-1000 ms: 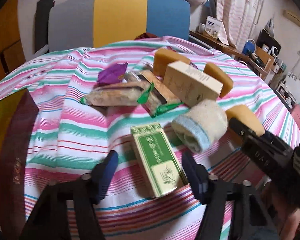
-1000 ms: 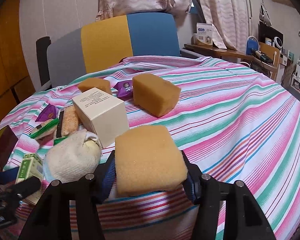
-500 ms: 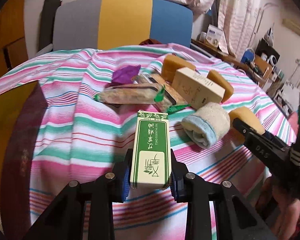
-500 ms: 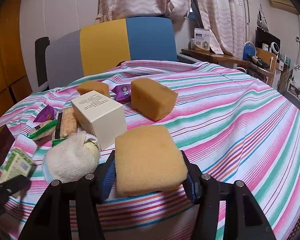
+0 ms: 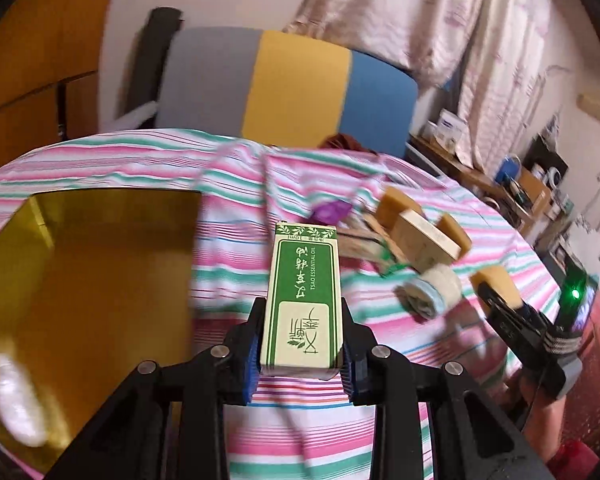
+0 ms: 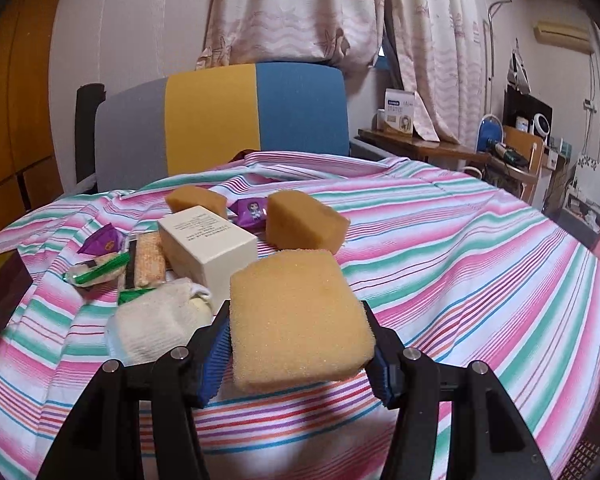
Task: Organize objects
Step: 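Lift the yellow sponge with the right gripper while the left gripper grasps the green-printed box, then carry the sponge and green box to the gold tray and release both inside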
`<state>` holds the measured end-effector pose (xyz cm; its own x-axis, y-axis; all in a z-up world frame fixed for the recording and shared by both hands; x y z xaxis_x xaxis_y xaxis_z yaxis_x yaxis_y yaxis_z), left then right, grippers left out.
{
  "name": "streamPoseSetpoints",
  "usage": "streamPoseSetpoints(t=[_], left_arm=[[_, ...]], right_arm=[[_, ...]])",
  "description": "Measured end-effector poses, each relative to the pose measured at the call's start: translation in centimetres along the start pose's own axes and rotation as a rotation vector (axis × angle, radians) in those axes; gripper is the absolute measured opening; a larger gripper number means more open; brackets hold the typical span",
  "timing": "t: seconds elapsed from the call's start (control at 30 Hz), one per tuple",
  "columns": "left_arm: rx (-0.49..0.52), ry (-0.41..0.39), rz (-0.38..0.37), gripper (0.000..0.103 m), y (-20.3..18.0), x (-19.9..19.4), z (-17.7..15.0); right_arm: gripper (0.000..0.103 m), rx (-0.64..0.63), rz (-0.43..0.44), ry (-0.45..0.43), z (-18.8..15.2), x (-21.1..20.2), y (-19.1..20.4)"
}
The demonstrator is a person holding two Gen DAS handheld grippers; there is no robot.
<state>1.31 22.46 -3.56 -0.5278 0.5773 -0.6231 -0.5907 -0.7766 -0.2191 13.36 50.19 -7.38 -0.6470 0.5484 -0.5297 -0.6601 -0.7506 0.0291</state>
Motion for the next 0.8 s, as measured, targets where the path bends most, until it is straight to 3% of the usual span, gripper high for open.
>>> streamPoseSetpoints(t=[0.17, 0.37, 0.6, 0.8], left_arm=[[-0.037, -0.014, 0.091, 0.032, 5.1, -1.3, 0.6], [-0.095, 0.006, 0.182, 0.032, 10.5, -1.3, 0.2], [-0.175, 0.004, 0.240, 0.032, 15.6, -2.0, -0.1], [-0.224, 0.007, 0.296, 0.032, 19.3, -2.5, -0.3]], right_arm=[[0.058, 0.035, 0.089, -0.013, 0.1, -2.7, 2.8], [0.058, 0.002, 0.325, -0.057, 1.7, -7.8, 10.4], [0.058, -0.098, 0.571, -0.006, 0.7, -11.5, 19.2], [0.058, -0.181, 0.688, 0.073, -1.1, -12.8, 24.9]])
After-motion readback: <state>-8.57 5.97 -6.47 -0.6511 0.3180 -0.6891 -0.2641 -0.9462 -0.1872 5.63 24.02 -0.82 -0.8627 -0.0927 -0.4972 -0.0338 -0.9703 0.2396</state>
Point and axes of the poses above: each gripper's, at about its wrist camera, not at the fingertips, and x roughly the way its jaws point, y to its left, z to its top, the point moved 5 cm from there along x, roughly the way its jaws point, and after that the axes turned 2 degrees about x, right-handed, at the moved point
